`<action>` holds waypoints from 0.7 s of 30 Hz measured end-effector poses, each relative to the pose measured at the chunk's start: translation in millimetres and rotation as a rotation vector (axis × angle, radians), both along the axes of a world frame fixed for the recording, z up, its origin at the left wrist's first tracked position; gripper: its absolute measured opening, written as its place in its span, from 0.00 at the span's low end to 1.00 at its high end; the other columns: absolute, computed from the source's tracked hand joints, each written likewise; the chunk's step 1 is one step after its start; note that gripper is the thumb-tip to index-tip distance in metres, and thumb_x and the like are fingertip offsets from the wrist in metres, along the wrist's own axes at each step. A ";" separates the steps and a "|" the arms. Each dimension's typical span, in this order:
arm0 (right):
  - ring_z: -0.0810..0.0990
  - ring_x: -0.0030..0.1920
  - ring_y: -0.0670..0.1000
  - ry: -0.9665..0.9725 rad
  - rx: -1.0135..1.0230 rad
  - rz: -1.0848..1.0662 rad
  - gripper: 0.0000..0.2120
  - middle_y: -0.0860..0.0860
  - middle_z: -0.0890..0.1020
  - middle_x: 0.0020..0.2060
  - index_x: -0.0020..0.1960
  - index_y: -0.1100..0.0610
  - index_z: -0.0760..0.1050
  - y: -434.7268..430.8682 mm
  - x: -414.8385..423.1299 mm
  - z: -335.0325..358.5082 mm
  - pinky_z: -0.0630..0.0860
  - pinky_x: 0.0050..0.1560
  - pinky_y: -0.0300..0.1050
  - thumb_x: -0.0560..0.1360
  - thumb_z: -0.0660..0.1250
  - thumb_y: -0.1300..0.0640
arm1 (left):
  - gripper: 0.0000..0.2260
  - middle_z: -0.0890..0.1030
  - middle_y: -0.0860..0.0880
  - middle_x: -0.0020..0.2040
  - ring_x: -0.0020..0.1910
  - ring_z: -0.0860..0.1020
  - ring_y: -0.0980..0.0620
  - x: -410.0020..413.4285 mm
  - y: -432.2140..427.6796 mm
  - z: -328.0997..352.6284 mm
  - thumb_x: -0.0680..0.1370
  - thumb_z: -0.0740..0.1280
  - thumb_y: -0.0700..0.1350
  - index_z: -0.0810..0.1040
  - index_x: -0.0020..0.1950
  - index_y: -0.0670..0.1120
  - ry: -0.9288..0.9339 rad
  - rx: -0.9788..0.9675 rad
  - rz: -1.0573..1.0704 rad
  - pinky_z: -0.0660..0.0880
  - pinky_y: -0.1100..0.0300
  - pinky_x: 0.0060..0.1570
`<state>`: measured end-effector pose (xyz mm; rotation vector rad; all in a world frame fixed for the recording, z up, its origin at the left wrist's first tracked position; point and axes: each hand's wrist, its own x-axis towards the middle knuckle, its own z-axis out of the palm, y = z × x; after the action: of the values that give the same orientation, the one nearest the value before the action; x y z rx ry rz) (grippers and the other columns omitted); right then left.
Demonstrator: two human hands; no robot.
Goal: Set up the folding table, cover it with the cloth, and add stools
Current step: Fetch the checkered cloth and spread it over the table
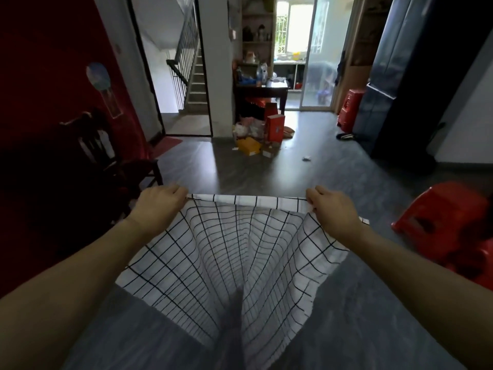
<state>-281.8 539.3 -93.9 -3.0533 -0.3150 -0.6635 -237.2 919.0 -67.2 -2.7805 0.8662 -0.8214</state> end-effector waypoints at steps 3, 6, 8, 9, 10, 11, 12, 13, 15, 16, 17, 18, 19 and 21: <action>0.74 0.26 0.62 -0.080 -0.002 -0.083 0.13 0.61 0.76 0.37 0.43 0.64 0.76 -38.0 0.9 9.9 0.63 0.26 0.44 0.63 0.72 0.74 | 0.13 0.73 0.42 0.31 0.21 0.71 0.42 10.1 -35.0 -1.9 0.67 0.78 0.36 0.74 0.38 0.38 -0.017 -0.023 -0.080 0.64 0.58 0.21; 0.75 0.26 0.62 -0.096 0.000 -0.100 0.13 0.61 0.77 0.37 0.43 0.64 0.76 -62.2 -9.9 7.5 0.63 0.27 0.43 0.61 0.73 0.74 | 0.12 0.73 0.42 0.31 0.23 0.71 0.42 13.1 -59.6 -12.8 0.68 0.78 0.36 0.73 0.38 0.38 -0.005 -0.035 -0.118 0.63 0.58 0.22; 0.74 0.26 0.62 -0.079 -0.011 -0.081 0.13 0.60 0.77 0.38 0.43 0.64 0.77 -72.3 -21.3 -5.3 0.63 0.27 0.43 0.62 0.74 0.73 | 0.13 0.73 0.42 0.32 0.22 0.71 0.42 11.9 -68.5 -26.8 0.68 0.78 0.37 0.74 0.38 0.38 0.026 -0.033 -0.131 0.63 0.58 0.22; 0.74 0.26 0.61 -0.059 -0.015 -0.071 0.12 0.60 0.77 0.38 0.44 0.64 0.76 -76.1 -27.6 -14.3 0.63 0.26 0.43 0.63 0.74 0.72 | 0.12 0.74 0.42 0.32 0.22 0.71 0.42 10.2 -70.9 -35.0 0.68 0.78 0.37 0.74 0.38 0.38 0.041 -0.030 -0.132 0.63 0.58 0.22; 0.74 0.27 0.61 -0.035 -0.016 -0.064 0.11 0.59 0.77 0.38 0.44 0.63 0.76 -79.3 -33.9 -24.0 0.63 0.26 0.44 0.65 0.74 0.71 | 0.12 0.74 0.42 0.32 0.22 0.72 0.41 7.6 -72.7 -42.8 0.69 0.78 0.37 0.74 0.39 0.38 0.057 -0.030 -0.129 0.64 0.58 0.22; 0.74 0.27 0.60 -0.011 -0.009 -0.061 0.11 0.58 0.76 0.38 0.44 0.62 0.75 -81.8 -39.9 -33.9 0.63 0.26 0.43 0.66 0.74 0.71 | 0.11 0.74 0.42 0.32 0.23 0.73 0.40 4.1 -74.1 -50.2 0.70 0.77 0.38 0.75 0.39 0.38 0.074 -0.035 -0.122 0.66 0.57 0.22; 0.74 0.27 0.60 0.010 0.004 -0.060 0.10 0.57 0.76 0.38 0.44 0.62 0.75 -83.8 -45.9 -43.5 0.63 0.26 0.44 0.67 0.73 0.70 | 0.10 0.75 0.41 0.32 0.23 0.73 0.40 0.3 -75.9 -56.6 0.71 0.76 0.39 0.75 0.40 0.38 0.092 -0.041 -0.115 0.68 0.55 0.22; 0.74 0.27 0.60 0.031 0.019 -0.059 0.10 0.57 0.76 0.38 0.44 0.62 0.74 -85.4 -51.6 -53.1 0.63 0.25 0.44 0.67 0.73 0.69 | 0.11 0.75 0.41 0.32 0.23 0.73 0.40 -4.0 -77.5 -62.5 0.71 0.76 0.39 0.75 0.40 0.38 0.109 -0.046 -0.113 0.68 0.55 0.22; 0.75 0.27 0.59 0.068 0.044 -0.049 0.11 0.56 0.77 0.39 0.44 0.60 0.74 -88.0 -62.8 -70.0 0.62 0.27 0.43 0.67 0.75 0.67 | 0.12 0.75 0.43 0.31 0.24 0.73 0.41 -14.3 -80.9 -72.5 0.70 0.77 0.40 0.74 0.38 0.39 0.138 -0.048 -0.120 0.64 0.58 0.24; 0.75 0.27 0.58 0.082 0.054 -0.033 0.11 0.55 0.77 0.38 0.44 0.59 0.75 -89.6 -68.2 -77.2 0.62 0.28 0.43 0.67 0.76 0.66 | 0.13 0.75 0.43 0.31 0.24 0.73 0.42 -19.7 -81.8 -76.8 0.69 0.78 0.40 0.74 0.38 0.40 0.152 -0.046 -0.127 0.62 0.59 0.26; 0.76 0.27 0.58 0.095 0.066 -0.014 0.11 0.55 0.77 0.38 0.44 0.59 0.75 -91.6 -73.7 -83.3 0.62 0.28 0.42 0.67 0.76 0.65 | 0.13 0.75 0.44 0.31 0.24 0.73 0.43 -24.9 -81.5 -81.0 0.69 0.78 0.40 0.74 0.38 0.40 0.171 -0.044 -0.134 0.61 0.60 0.26; 0.76 0.27 0.57 0.107 0.077 -0.001 0.11 0.54 0.78 0.38 0.44 0.58 0.75 -93.7 -79.4 -88.3 0.62 0.28 0.42 0.68 0.77 0.64 | 0.12 0.75 0.44 0.31 0.24 0.72 0.44 -30.1 -80.1 -85.2 0.70 0.78 0.40 0.74 0.38 0.40 0.192 -0.040 -0.138 0.61 0.60 0.26; 0.76 0.27 0.57 0.111 0.082 0.006 0.11 0.53 0.78 0.38 0.44 0.58 0.75 -95.9 -85.5 -92.7 0.62 0.27 0.42 0.69 0.77 0.63 | 0.12 0.76 0.44 0.32 0.25 0.71 0.45 -35.3 -77.7 -89.6 0.70 0.77 0.41 0.75 0.39 0.40 0.210 -0.034 -0.140 0.61 0.60 0.26; 0.76 0.26 0.57 0.110 0.078 0.010 0.10 0.53 0.78 0.38 0.44 0.58 0.76 -99.2 -97.8 -102.1 0.66 0.25 0.43 0.70 0.77 0.61 | 0.12 0.75 0.45 0.31 0.24 0.70 0.46 -45.9 -70.8 -97.2 0.70 0.78 0.41 0.74 0.39 0.41 0.244 -0.024 -0.163 0.62 0.60 0.25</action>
<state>-379.6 440.1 -196.0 -2.9964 -0.2954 -0.4929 -283.1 848.3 -164.5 -2.9034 1.1417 -0.5207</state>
